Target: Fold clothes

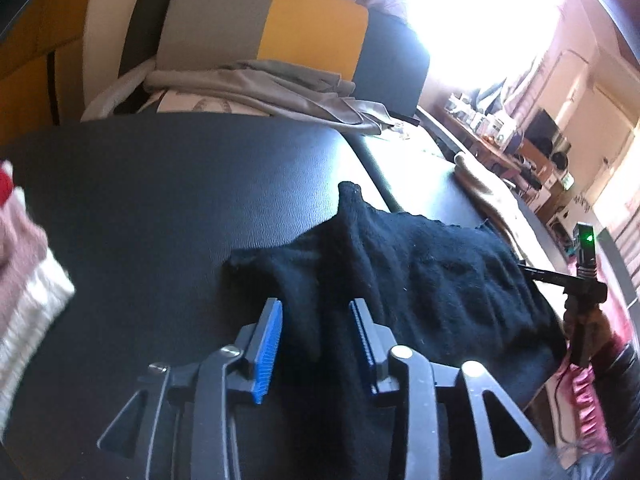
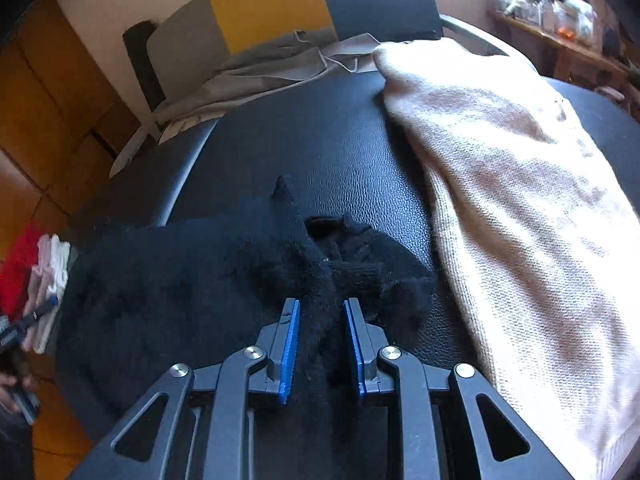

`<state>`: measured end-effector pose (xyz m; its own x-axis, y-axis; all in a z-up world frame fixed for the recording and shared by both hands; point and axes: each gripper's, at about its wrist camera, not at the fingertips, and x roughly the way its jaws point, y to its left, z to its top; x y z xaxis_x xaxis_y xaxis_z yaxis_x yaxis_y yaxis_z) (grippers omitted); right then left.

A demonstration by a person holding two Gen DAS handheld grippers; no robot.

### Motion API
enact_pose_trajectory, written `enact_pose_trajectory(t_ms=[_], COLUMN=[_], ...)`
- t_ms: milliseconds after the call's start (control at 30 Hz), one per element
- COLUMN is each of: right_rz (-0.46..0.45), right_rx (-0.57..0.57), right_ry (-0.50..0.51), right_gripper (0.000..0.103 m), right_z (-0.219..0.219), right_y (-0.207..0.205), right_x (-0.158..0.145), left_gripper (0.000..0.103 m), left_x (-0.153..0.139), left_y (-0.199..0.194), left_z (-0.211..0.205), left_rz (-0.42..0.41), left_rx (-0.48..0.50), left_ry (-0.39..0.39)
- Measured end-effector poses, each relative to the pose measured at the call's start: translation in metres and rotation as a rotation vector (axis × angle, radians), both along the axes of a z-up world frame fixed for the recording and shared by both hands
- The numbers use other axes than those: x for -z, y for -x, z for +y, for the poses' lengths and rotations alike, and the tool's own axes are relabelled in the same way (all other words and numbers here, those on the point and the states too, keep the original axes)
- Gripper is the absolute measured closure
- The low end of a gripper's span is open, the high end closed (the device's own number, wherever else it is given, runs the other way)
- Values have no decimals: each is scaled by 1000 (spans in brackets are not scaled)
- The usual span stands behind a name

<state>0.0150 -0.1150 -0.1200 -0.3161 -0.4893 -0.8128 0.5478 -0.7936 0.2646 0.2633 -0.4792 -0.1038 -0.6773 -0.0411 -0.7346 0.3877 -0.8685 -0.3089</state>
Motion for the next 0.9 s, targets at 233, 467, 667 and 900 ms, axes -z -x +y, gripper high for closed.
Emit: enact_pose_trajectory(t_ms=[233,467,667,900], right_rz=[16,88,115,134], right_rx=[26,26,27,32], right_ry=[42,63,59,73], right_gripper=[80,79,79,78], right_z=[2,9,5,7], right_y=[-2,-8,-6,-8], right_x=[4,9,11,13], left_gripper=[58,58,66,60], left_x=[4,6,4,3], left_y=[16,30,31,27], left_z=[-1,-4,-26,-56], left_rz=[-24,-63,-58,-4], left_rx=[44,66,39,78], left_ry=[36,83,10,-121])
